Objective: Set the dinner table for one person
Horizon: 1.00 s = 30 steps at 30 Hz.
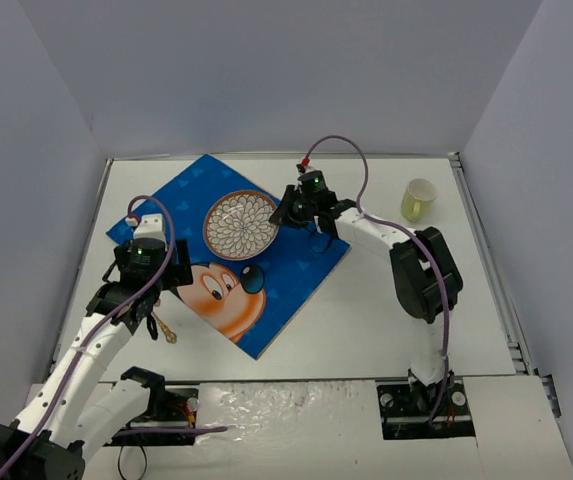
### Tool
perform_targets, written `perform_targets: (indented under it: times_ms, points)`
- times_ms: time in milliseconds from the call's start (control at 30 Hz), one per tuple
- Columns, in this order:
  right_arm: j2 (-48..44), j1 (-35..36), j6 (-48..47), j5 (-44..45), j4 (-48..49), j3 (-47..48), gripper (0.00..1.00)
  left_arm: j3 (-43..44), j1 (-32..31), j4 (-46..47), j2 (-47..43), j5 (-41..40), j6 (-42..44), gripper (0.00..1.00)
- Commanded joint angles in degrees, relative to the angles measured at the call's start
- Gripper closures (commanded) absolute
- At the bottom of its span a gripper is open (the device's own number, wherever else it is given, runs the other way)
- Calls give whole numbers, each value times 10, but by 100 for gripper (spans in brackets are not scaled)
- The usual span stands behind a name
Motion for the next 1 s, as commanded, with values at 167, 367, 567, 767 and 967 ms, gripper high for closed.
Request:
perform_targets:
  times_ms: [167,367,567,767,967]
  points:
    - [53,33,52,-71,131,115,100,12,3,24,-14,-17,-7,3]
    - [86,39,68,-72,150,134,100,12,3,24,-14,-15,-6,3]
    - [108,40,69,-72,158,139,100,12,3,24,-14,-9,-5,3]
    - [129,39,66,-74,157,139,100,12,3,25,-16,-11,-5,3]
    - [127,35,43,-47,141,108,91,12,3,25,-17,-12,-4,3]
